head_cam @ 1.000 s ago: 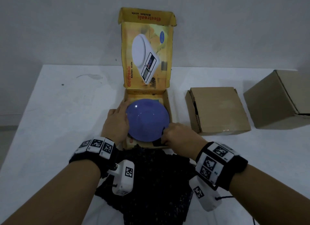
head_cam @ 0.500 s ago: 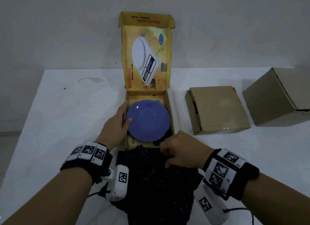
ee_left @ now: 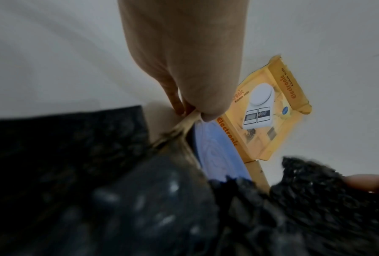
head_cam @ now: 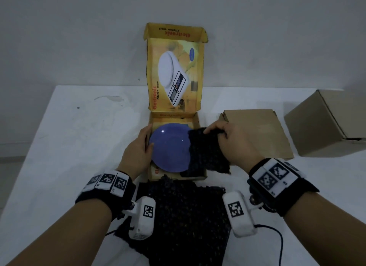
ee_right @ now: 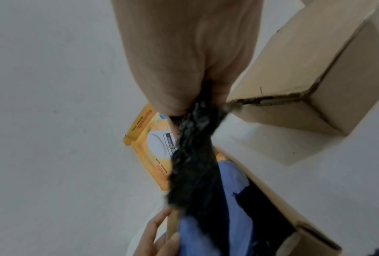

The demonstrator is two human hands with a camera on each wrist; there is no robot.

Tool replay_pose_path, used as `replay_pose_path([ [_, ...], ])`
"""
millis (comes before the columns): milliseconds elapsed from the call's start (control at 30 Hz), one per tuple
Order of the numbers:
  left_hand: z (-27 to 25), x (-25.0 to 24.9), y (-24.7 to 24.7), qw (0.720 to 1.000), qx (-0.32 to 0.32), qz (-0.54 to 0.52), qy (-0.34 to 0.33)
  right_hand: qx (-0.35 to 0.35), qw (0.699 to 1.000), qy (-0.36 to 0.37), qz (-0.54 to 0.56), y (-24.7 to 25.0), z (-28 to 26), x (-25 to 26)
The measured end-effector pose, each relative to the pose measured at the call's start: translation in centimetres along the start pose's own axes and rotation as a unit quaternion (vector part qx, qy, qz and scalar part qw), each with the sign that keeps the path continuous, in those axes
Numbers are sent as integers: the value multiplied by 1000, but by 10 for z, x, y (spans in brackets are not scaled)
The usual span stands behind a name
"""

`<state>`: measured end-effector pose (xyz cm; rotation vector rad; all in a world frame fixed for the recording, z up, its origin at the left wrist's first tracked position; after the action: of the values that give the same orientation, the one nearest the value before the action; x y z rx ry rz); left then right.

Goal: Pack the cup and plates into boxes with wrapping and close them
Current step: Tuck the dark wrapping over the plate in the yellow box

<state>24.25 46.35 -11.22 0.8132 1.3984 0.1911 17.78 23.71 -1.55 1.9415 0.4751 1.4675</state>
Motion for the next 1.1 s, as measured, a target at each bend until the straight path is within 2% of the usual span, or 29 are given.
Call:
replay_pose_path([
  [67, 8, 2, -1, 1000, 0, 5, 5, -31, 999, 2, -13, -1, 5, 0],
  [100, 13, 3, -2, 1000, 0, 13, 6, -23, 999, 21, -41, -7, 7, 2],
  [167, 23, 7, -4, 1000, -2, 27, 4, 59, 987, 54, -140, -31, 8, 0],
  [233, 28, 10, -6, 999, -1, 39, 7, 145, 950, 68, -269, -57, 7, -14],
  [267, 28, 12, -7, 999, -2, 43, 9, 154, 925, 77, -339, -64, 7, -20],
  [333, 28, 14, -9, 999, -10, 36, 7, 104, 892, 126, -421, -63, 12, -12],
  [367, 27, 14, -9, 999, -17, 29, 2, 72, 892, 150, -421, -59, 16, -6],
  [467, 27, 18, -9, 999, -35, 14, -2, 51, 898, 166, -404, -54, 30, 3],
  [500, 29, 18, -9, 999, -39, 12, 4, 34, 910, 158, -381, -49, 36, 5],
  [600, 31, 16, -6, 998, -55, 24, 19, -53, 940, 160, -296, -34, 49, 20],
  [667, 30, 14, -5, 997, -64, 32, 19, -64, 923, 197, -326, -43, 57, 25],
  [733, 29, 15, -5, 997, -70, 31, 15, 4, 898, 207, -387, -68, 60, 20],
  [800, 29, 16, -6, 997, -69, 35, 14, 104, 858, 173, -472, -93, 57, 3],
  [867, 29, 17, -7, 997, -69, 42, 13, 141, 820, 166, -529, -104, 55, -6],
  [900, 29, 17, -7, 996, -70, 44, 12, 139, 819, 171, -529, -104, 55, -2],
  [967, 29, 17, -8, 996, -76, 47, 10, 124, 838, 184, -499, -100, 58, 11],
  [1033, 29, 17, -8, 996, -80, 49, 5, 119, 865, 165, -458, -92, 62, 19],
  [1100, 28, 17, -7, 995, -84, 50, 3, 110, 872, 153, -451, -91, 66, 22],
])
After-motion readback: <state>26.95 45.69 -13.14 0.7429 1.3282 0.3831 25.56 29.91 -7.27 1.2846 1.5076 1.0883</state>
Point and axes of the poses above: each hand's wrist, its own z-axis towards the middle knuckle, its own y-axis out of the back of the hand, x = y × z, the point moved 8 cm from there along z, towards the middle knuckle, and after that the axes turned 4 degrees about -y, right-handed, at the moved point
